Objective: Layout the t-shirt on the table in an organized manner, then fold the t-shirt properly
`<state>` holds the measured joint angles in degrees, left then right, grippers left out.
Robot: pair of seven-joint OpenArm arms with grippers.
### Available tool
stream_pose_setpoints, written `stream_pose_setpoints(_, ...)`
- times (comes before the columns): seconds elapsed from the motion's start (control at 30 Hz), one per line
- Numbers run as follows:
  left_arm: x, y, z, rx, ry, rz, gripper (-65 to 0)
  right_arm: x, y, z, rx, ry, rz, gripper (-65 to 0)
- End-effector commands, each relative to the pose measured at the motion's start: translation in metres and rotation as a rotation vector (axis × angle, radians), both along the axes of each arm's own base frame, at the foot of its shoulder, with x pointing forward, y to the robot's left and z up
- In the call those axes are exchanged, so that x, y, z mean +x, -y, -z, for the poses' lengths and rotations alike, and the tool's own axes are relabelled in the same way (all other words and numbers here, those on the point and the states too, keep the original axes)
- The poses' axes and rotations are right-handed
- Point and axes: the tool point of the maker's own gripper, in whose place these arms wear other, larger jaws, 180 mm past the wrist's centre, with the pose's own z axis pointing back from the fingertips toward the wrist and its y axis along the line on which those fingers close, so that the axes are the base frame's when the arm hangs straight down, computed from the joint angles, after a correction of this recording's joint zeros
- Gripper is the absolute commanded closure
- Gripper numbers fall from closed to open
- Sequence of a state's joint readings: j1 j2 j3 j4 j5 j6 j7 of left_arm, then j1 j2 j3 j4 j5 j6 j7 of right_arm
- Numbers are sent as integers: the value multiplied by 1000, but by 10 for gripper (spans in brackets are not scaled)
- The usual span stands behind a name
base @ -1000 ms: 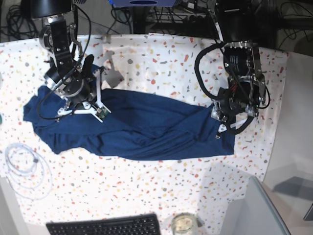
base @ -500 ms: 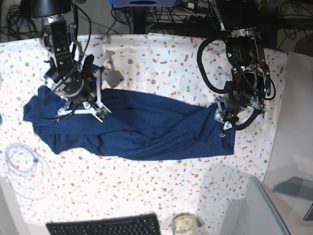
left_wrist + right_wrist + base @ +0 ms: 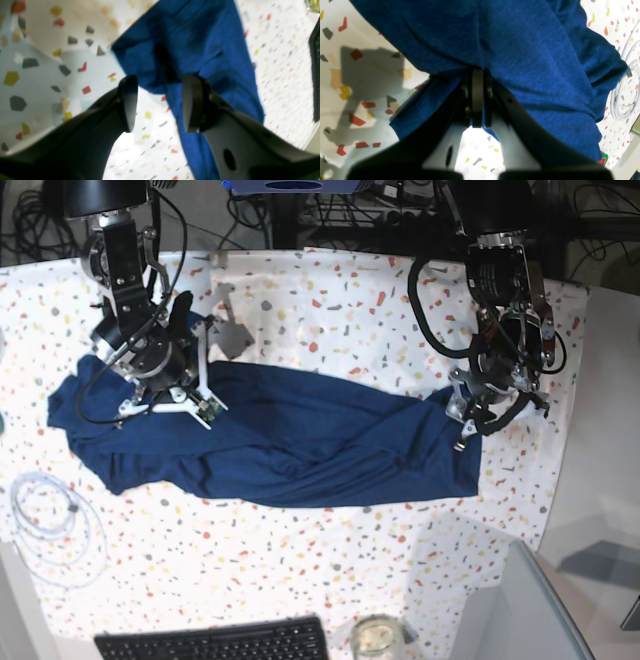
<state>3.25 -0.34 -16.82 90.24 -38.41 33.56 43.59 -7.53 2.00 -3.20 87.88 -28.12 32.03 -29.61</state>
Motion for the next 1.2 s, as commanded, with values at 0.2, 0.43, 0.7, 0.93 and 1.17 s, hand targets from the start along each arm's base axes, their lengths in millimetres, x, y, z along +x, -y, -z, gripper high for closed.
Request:
stream_pose_setpoints(0.2,10,-8,-13,67,91,53,-273,9,-2,-9,12,37,-1,0)
stream_pose_setpoints(0.43,6,-12,-7,87,87,49,-273,9,-2,-9,12,37,-1,0)
stream_pose_setpoints(0.7,10,-3,-1,80,108,121,-273,9,-2,-9,12,37,-1,0)
stream_pose_setpoints(0.93,16,0,-4,80,133,147,-272,10,-2,-9,12,38,0,0)
stream_pose_setpoints(1.17,21,3,-1,69,133,154,-272,10,-2,-9,12,38,0,0)
